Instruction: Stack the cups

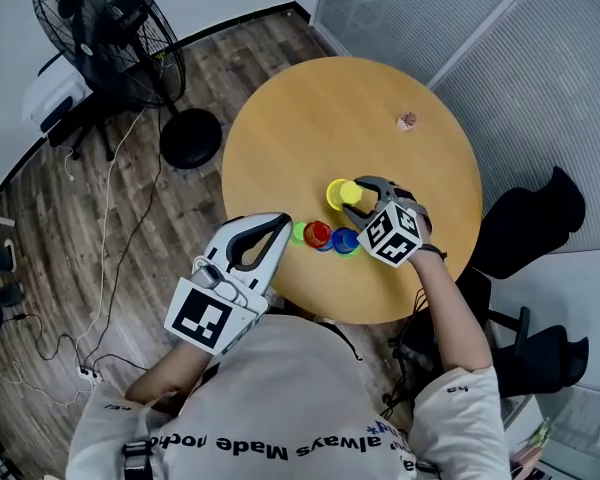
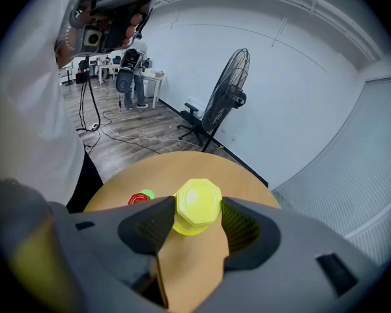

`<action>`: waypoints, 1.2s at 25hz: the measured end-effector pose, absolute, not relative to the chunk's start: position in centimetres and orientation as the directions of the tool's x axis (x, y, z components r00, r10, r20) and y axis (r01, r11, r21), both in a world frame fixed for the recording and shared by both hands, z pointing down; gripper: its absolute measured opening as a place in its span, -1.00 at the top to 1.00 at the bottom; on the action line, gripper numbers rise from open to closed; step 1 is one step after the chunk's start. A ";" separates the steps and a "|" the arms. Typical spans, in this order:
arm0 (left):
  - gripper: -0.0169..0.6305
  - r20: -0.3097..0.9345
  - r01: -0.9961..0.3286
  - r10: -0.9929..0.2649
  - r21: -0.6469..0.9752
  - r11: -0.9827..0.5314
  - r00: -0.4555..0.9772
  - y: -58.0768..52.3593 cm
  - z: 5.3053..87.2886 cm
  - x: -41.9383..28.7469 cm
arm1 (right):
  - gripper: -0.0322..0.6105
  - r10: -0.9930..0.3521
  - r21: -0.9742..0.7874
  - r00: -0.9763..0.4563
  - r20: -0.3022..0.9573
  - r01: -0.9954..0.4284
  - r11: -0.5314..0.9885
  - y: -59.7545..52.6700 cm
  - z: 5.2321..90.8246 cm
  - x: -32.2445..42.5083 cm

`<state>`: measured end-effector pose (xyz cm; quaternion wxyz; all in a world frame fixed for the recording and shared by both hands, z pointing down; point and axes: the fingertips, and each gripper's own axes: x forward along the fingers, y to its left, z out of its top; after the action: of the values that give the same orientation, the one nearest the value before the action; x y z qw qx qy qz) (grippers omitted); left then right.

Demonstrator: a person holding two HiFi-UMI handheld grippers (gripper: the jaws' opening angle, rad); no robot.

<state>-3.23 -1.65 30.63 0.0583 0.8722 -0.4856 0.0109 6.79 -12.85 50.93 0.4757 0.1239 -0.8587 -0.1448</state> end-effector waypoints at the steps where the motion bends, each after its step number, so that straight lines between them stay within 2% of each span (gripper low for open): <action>1: 0.88 0.074 -0.847 -0.845 0.089 -0.524 0.530 -1.7 30.5 -3.2 | 0.15 -0.349 0.363 -0.516 0.783 -0.076 0.929 -12.5 51.0 7.0; 30: 0.88 0.086 -0.818 -0.815 0.100 -0.566 0.574 -3.2 31.3 -1.8 | 0.15 -0.263 0.264 -0.477 0.839 -0.066 0.962 -6.2 55.7 9.1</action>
<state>-1.80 -3.22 31.29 0.0642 0.8847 -0.4615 0.0149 9.10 -6.20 55.65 0.5024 0.0963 -0.8537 -0.0978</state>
